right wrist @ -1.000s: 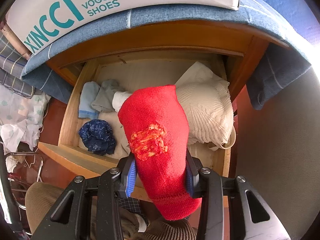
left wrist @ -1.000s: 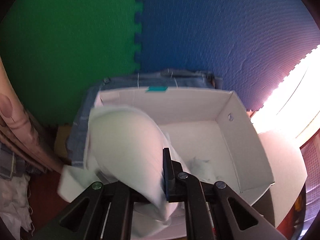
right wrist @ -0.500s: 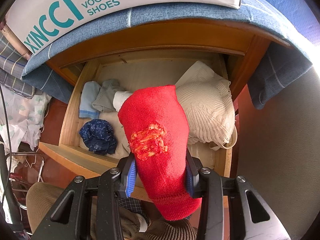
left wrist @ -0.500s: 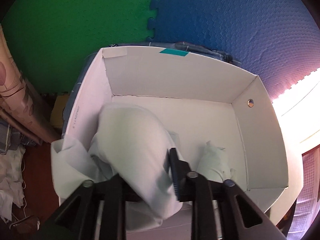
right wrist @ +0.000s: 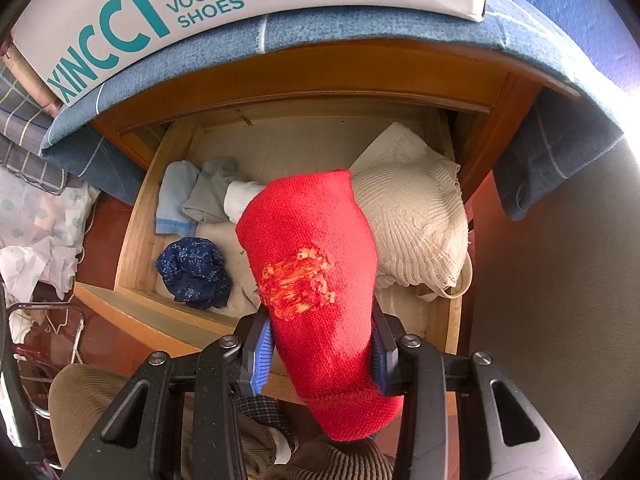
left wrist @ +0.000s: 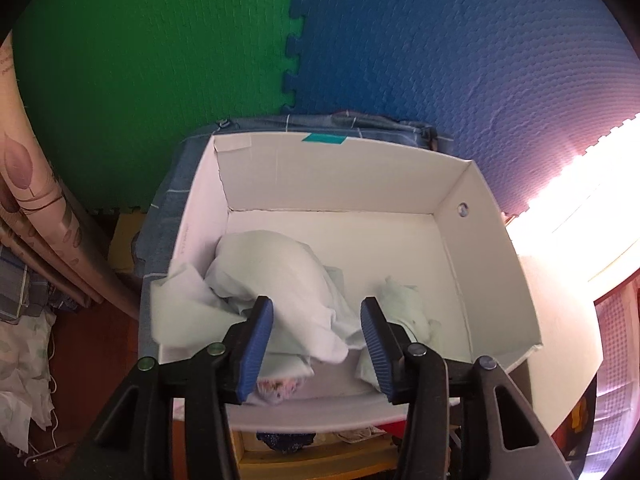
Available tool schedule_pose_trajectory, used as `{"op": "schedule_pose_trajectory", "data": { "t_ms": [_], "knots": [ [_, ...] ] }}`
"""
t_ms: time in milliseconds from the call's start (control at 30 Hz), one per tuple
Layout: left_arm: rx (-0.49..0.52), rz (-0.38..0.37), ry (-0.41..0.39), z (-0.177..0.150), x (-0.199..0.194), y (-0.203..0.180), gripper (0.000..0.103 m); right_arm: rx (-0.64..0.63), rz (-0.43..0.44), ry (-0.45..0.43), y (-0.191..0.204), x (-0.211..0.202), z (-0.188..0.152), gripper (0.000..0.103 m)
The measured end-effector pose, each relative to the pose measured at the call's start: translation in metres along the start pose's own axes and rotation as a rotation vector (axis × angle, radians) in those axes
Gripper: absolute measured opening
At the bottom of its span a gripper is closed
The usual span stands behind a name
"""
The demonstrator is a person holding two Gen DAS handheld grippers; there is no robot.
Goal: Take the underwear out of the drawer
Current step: 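Carry the red sock into the white box and open the right gripper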
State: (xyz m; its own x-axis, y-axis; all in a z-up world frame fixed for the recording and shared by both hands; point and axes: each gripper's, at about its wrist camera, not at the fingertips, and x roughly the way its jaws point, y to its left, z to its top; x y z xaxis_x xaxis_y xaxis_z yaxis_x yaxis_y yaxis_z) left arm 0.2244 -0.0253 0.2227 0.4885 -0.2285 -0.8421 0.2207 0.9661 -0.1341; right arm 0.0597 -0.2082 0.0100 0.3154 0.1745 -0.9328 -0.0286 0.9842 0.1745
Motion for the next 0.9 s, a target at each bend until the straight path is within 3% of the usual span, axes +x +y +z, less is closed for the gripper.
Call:
{"op": "schedule_pose_trajectory", "data": {
  "t_ms": [267,500,700,900],
  "knots": [
    [-0.001,0.006,-0.106,-0.023,-0.050,0.006,0.048,-0.016,-0.025,-0.011,0.004,-0.003,-0.002,0.037],
    [0.007,0.132,-0.196,-0.079,-0.075,0.013,0.055,-0.021,-0.019,-0.032,0.004,-0.008,-0.002,0.037],
    [-0.071,0.164,-0.196,-0.140,-0.061,0.033,0.057,0.003,0.023,-0.061,-0.003,-0.022,-0.002,0.037],
    [-0.158,0.205,-0.129,-0.192,-0.020,0.047,0.057,-0.001,0.062,-0.077,-0.004,-0.047,-0.001,0.037]
  ]
}}
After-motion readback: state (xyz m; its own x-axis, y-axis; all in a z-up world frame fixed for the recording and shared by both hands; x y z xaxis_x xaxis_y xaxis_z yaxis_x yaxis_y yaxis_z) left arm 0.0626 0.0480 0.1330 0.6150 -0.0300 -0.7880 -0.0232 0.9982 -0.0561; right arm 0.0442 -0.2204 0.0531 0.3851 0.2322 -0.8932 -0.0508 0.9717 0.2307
